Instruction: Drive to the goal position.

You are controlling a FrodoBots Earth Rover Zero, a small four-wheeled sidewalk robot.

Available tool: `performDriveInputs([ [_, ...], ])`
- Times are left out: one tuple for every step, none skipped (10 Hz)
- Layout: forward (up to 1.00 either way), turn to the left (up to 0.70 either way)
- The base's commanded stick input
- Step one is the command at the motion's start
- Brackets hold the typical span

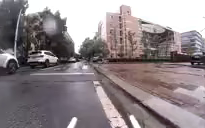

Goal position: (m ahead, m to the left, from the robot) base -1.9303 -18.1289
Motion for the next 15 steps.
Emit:
performDriveInputs([
  [0.45,0.27],
  [0.45,0.27],
  [0.45,0.27],
  [0.45,0.27],
  [0.45,0.27],
  [0.45,0.27],
  [0.45,0.27],
  [0.45,0.27],
  [0.45,0.27],
  [0.45,0.27],
  [0.45,0.27],
  [0.45,0.13],
  [0.45,0.0],
  [0.45,0.0],
  [0.45,0.0],
])
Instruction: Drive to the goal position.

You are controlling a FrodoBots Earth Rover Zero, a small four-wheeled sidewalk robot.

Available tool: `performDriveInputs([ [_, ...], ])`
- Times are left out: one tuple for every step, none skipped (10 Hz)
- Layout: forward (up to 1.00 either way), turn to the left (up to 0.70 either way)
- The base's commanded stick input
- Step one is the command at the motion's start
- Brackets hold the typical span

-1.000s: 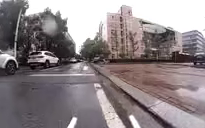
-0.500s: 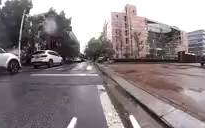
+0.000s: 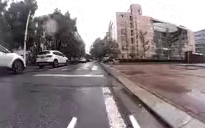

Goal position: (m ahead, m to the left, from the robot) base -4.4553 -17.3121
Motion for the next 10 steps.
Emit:
performDriveInputs([
  [0.45,0.0],
  [0.45,-0.07],
  [0.45,-0.25],
  [0.45,-0.27],
  [0.45,-0.27],
  [0.45,-0.27],
  [0.45,-0.27],
  [0.45,-0.27],
  [0.45,-0.27],
  [0.45,-0.27],
])
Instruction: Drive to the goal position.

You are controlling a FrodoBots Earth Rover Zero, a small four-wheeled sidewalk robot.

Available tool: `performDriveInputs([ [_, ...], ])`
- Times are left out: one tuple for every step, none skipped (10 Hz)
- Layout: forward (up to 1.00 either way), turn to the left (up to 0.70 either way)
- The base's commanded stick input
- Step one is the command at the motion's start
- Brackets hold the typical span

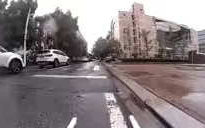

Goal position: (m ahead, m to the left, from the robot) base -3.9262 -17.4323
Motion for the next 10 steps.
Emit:
performDriveInputs([
  [0.45,-0.27],
  [0.45,-0.27],
  [0.45,-0.27],
  [0.45,-0.27],
  [0.45,-0.27],
  [0.45,-0.17],
  [0.45,-0.05],
  [0.45,0.0],
  [0.45,0.0],
  [0.45,0.0],
])
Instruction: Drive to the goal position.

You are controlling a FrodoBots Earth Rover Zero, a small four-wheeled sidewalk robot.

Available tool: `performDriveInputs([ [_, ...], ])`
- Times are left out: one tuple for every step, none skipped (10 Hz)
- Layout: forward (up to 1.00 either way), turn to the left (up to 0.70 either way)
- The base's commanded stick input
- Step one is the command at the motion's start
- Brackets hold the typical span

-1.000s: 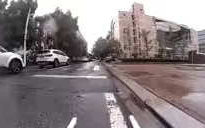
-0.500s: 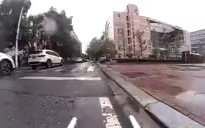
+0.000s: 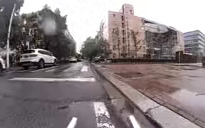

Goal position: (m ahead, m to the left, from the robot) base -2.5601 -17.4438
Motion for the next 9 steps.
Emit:
performDriveInputs([
  [0.45,0.0],
  [0.45,0.0],
  [0.45,0.0],
  [0.45,0.0],
  [0.45,-0.27],
  [0.45,-0.27],
  [0.45,-0.27],
  [0.45,-0.27],
  [0.45,-0.26],
])
